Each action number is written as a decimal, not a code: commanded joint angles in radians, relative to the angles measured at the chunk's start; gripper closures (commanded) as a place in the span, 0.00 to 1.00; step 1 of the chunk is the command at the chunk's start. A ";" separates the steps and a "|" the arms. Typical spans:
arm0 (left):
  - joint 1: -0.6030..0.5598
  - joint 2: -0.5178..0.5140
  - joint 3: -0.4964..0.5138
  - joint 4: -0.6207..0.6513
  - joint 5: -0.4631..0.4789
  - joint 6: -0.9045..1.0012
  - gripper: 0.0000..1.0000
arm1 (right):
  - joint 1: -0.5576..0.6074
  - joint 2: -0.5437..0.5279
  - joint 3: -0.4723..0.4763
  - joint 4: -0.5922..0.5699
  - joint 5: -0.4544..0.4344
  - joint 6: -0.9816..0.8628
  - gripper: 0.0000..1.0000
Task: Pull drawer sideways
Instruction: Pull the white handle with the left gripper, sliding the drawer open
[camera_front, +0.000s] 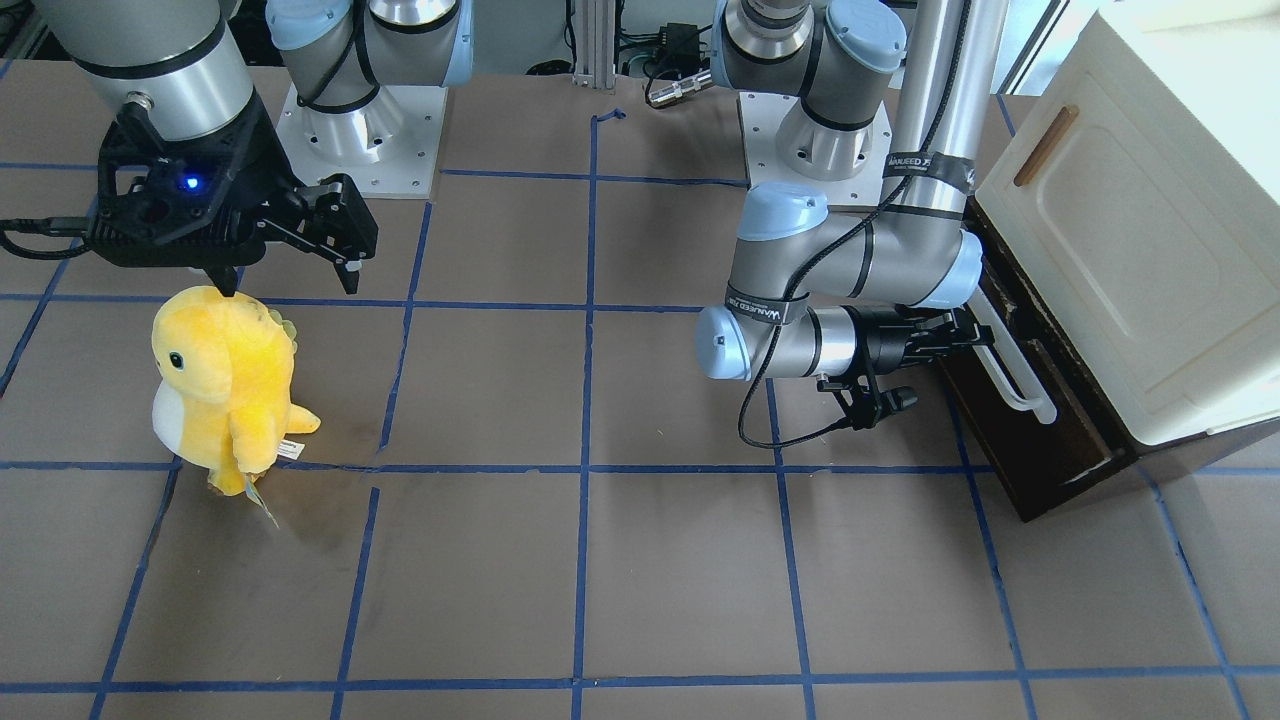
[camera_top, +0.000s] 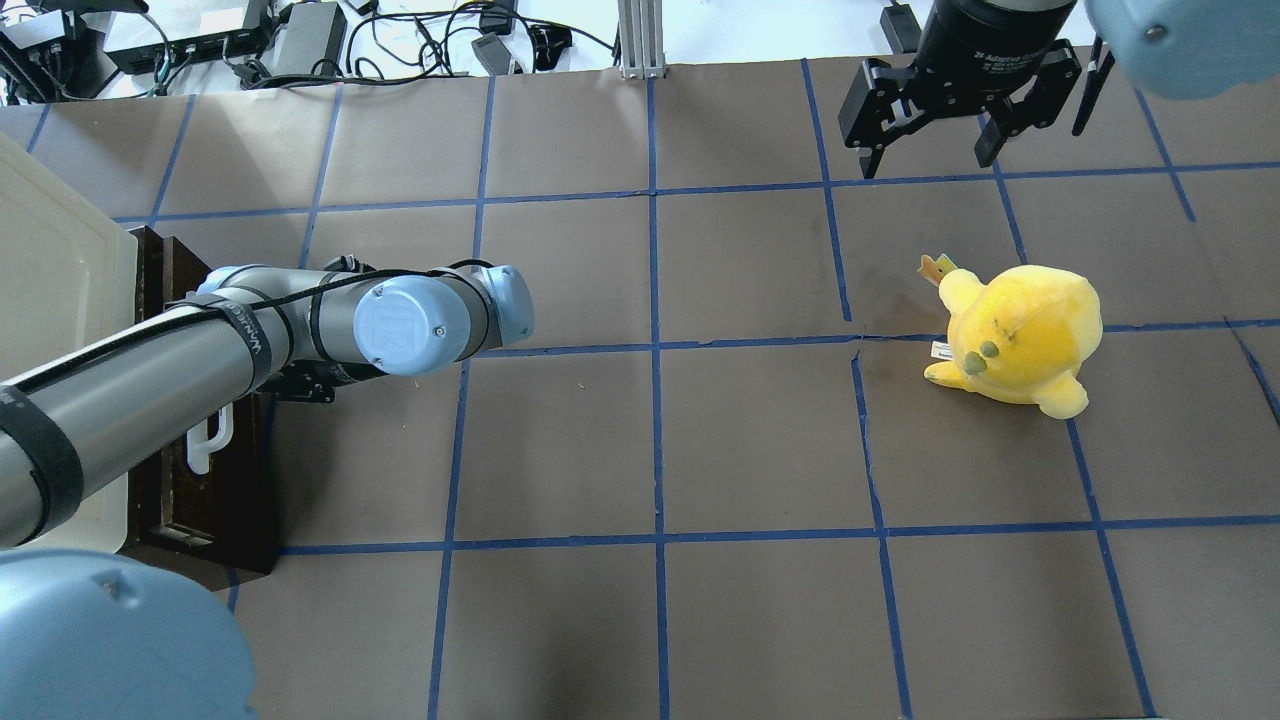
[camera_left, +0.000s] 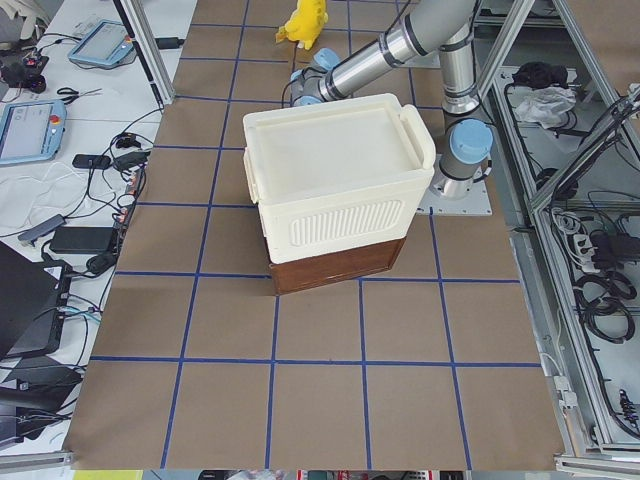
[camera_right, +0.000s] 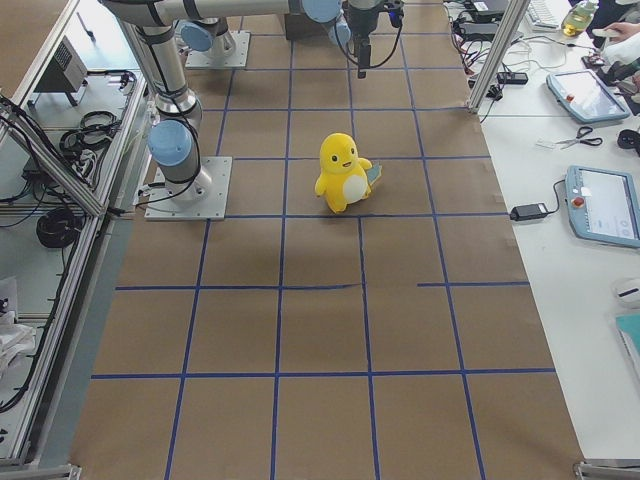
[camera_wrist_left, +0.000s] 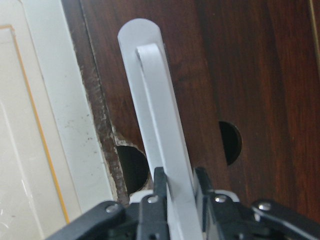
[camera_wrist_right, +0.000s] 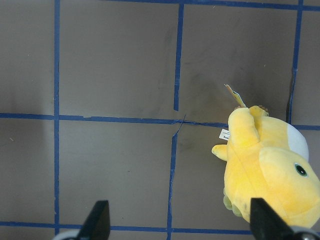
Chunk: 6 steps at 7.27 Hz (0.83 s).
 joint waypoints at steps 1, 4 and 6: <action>-0.021 0.003 0.000 0.000 -0.001 0.000 0.86 | 0.000 0.000 0.000 0.000 0.000 0.000 0.00; -0.053 0.004 0.003 0.000 -0.003 0.000 0.86 | 0.000 0.000 0.000 0.000 0.000 0.000 0.00; -0.070 0.000 0.011 0.000 -0.007 0.000 0.86 | 0.000 0.000 0.000 0.000 0.000 0.000 0.00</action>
